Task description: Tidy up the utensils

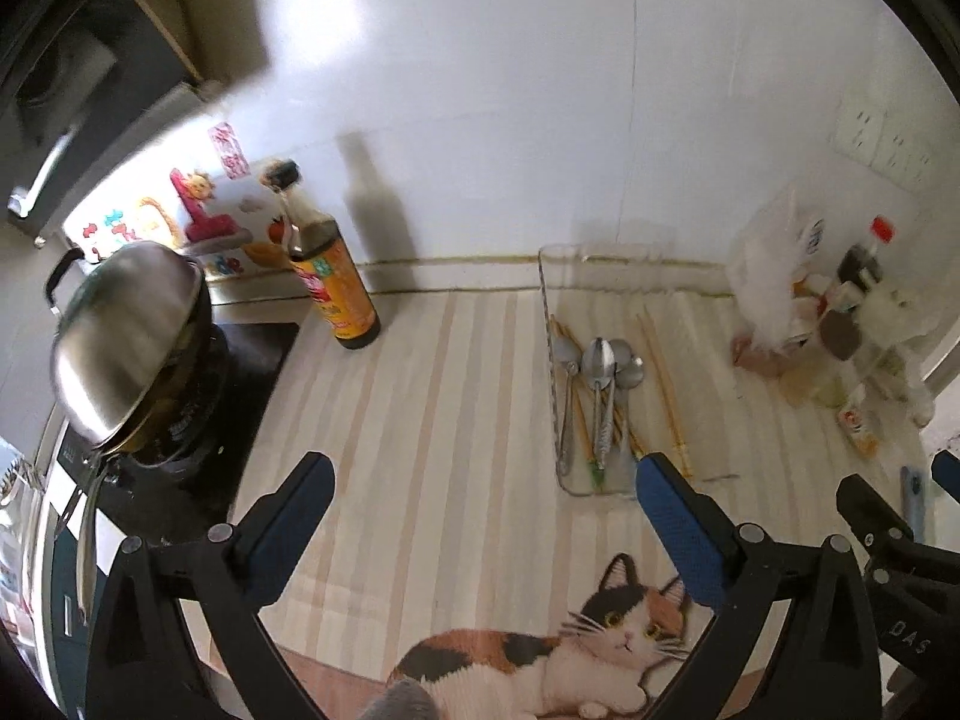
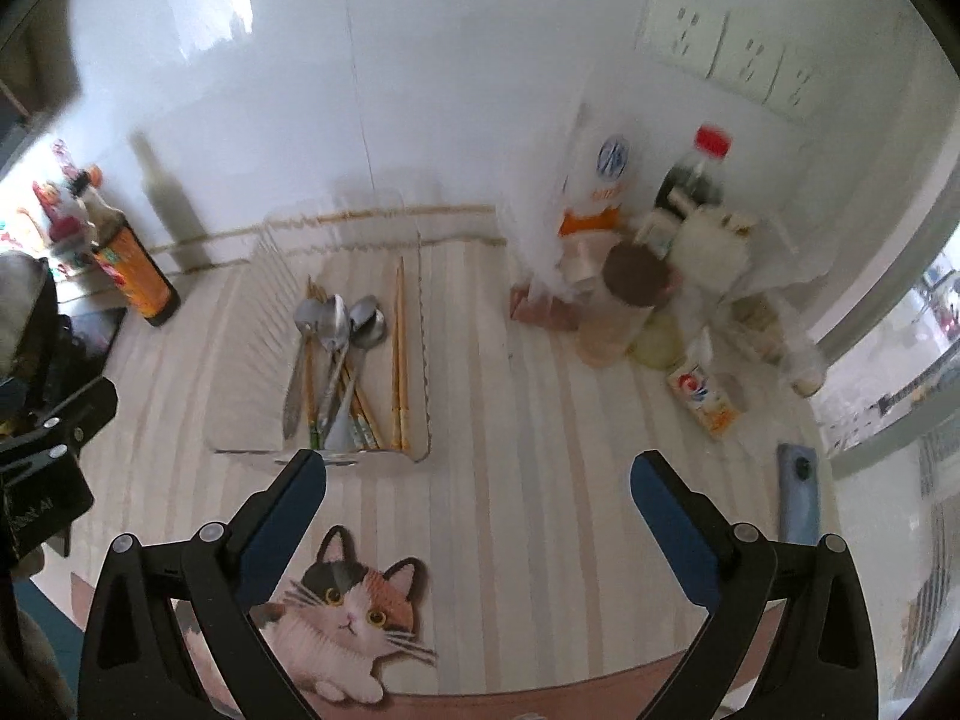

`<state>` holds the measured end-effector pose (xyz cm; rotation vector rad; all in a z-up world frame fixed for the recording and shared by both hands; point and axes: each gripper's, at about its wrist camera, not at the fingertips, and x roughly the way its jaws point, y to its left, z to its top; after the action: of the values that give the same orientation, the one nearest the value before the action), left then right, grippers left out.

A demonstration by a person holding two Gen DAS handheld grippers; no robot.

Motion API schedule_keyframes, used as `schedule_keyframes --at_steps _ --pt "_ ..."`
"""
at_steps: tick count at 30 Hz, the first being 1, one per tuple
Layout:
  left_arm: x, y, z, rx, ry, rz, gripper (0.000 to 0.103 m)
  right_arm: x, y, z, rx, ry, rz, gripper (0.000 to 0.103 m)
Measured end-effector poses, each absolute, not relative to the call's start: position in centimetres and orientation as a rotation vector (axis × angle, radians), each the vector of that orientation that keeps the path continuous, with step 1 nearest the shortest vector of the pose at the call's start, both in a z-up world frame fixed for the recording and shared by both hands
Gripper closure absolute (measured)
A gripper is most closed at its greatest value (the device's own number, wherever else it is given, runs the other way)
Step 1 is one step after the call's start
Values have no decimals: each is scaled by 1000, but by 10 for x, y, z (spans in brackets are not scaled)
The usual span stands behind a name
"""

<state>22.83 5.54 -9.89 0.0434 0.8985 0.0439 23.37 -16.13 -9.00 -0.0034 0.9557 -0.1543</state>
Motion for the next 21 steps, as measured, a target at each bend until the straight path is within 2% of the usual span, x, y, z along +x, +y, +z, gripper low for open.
schedule_keyframes --at_steps 11,21 --pt "120 51 -21 -1 734 48 0 127 -166 -9 -13 773 -115 0" --pt "57 48 16 -6 681 41 0 57 -169 36 -10 693 -86 0"
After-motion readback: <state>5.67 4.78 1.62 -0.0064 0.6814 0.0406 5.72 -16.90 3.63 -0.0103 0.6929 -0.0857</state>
